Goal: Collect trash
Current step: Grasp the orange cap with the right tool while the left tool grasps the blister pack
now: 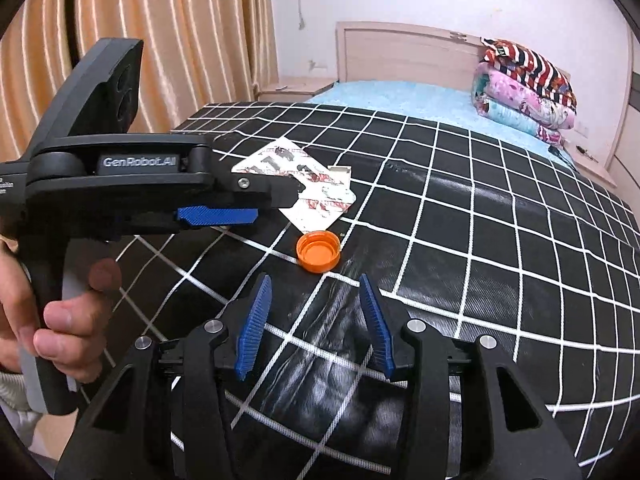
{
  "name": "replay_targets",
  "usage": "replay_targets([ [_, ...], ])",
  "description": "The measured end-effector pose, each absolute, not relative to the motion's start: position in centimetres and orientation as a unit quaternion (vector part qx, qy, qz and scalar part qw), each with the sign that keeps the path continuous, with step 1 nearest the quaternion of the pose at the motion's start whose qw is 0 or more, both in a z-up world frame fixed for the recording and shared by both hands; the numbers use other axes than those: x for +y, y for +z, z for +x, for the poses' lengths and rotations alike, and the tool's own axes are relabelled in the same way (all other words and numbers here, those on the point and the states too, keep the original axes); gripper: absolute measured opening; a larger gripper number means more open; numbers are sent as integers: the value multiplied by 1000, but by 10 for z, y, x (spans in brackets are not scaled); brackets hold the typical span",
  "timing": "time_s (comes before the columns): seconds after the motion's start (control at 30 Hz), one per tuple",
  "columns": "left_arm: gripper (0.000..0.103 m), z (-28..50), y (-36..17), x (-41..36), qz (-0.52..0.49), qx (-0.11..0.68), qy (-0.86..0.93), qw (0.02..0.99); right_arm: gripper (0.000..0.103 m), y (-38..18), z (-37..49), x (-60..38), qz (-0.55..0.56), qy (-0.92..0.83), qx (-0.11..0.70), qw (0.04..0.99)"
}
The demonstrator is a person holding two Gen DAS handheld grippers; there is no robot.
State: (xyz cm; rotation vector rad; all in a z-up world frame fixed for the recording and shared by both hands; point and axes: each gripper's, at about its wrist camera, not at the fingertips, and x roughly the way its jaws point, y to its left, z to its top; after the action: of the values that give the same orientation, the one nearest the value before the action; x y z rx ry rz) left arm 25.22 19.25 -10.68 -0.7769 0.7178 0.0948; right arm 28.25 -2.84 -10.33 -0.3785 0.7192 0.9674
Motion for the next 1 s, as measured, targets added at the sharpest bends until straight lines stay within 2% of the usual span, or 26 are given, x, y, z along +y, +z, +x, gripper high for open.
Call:
replay_targets([
  [0.3, 51, 269, -114, 195, -381, 329, 54, 863, 47, -108, 292, -21, -184, 448, 343, 805],
  [0.37, 46, 271, -116, 196, -380, 331, 64, 862, 47, -108, 293, -18, -186, 447, 342, 805],
  [0.43, 31, 273, -118, 198, -381, 330, 67, 861, 47, -108, 296, -14, -186, 452, 344, 802],
  [0.47, 28, 273, -118, 198, -384, 329, 66, 860, 47, -108, 297, -12, -187, 454, 345, 800],
  [0.53, 17, 274, -119, 198, -384, 329, 65, 860, 47, -109, 299, -7, -194, 456, 346, 797],
  [0.6, 12, 275, -118, 198, -380, 327, 67, 863, 47, -110, 300, -2, -201, 455, 347, 795],
  [0.8, 8, 273, -112, 196, -364, 317, 65, 873, 46, -113, 299, 5, -214, 451, 354, 791],
  [0.87, 7, 272, -109, 195, -357, 316, 65, 877, 30, -113, 297, 5, -218, 451, 354, 790],
  [1.0, 6, 264, -99, 192, -342, 308, 70, 885, 30, -113, 291, 5, -232, 452, 347, 788],
])
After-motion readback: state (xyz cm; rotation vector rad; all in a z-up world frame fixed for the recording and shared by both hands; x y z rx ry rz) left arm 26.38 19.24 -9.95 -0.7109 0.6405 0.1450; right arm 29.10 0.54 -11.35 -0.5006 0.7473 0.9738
